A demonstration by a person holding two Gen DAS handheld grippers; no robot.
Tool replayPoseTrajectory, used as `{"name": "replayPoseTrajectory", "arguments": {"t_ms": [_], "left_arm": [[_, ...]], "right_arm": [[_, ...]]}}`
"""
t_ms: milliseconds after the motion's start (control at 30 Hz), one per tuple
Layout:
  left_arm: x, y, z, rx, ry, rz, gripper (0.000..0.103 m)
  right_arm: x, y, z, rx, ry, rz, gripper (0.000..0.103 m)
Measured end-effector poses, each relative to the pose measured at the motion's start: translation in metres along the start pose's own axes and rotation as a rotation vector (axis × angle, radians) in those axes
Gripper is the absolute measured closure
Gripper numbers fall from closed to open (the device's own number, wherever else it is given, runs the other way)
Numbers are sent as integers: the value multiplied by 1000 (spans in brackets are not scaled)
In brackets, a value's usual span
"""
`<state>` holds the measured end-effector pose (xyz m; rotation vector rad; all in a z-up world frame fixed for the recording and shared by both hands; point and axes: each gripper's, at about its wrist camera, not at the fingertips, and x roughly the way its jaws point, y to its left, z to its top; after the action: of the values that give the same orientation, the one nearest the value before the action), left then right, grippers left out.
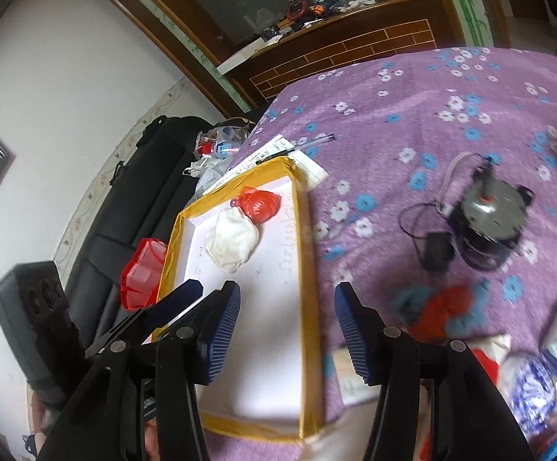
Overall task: Organize soft objects
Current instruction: 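Move both open grippers from the tray back over the cluttered table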
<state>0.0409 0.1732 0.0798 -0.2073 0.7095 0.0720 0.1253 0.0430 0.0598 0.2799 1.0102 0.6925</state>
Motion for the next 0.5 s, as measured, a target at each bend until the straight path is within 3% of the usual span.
{"name": "replayPoseTrajectory", "arguments": {"t_ms": [67, 233, 500], "left_arm": [[1, -1, -7, 33, -17, 46, 46], [14, 4, -21, 81, 42, 105, 46], [13, 37, -42, 49, 36, 220, 46]], "right_arm": [[-11, -6, -7, 11, -6, 5, 49], [-38, -19, -23, 17, -27, 14, 49], [-74, -46, -56, 73, -41, 55, 47]]}}
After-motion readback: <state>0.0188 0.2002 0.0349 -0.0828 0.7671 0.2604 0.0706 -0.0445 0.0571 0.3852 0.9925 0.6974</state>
